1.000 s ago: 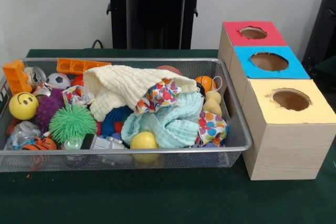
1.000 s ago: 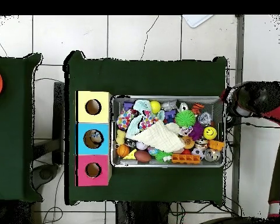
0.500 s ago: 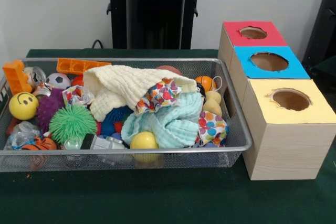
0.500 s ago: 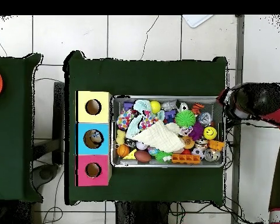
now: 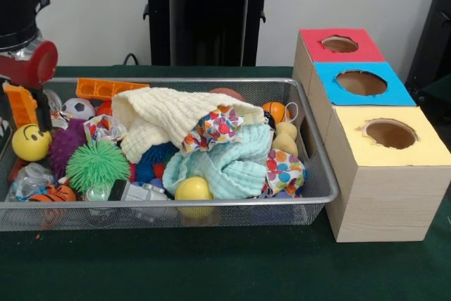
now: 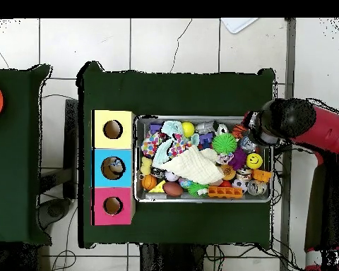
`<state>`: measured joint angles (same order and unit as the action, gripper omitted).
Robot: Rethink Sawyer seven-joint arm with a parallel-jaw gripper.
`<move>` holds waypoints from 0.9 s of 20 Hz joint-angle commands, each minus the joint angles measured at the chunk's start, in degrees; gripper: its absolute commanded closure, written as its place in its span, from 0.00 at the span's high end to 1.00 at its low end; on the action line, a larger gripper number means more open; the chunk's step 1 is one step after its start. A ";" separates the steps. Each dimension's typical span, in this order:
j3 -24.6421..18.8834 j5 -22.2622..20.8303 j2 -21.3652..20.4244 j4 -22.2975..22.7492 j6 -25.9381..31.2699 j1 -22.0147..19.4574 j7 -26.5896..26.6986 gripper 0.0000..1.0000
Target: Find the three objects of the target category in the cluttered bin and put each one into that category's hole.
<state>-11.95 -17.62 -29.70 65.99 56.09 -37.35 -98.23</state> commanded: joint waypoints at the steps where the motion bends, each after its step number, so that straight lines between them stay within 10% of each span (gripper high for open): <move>1: 1.14 2.03 1.04 6.73 -2.13 0.17 -8.62 1.00; 18: 1.96 -0.88 8.79 0.52 -6.27 -2.70 -0.68 1.00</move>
<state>-9.90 -16.78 -25.04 65.53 52.85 -38.09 -98.23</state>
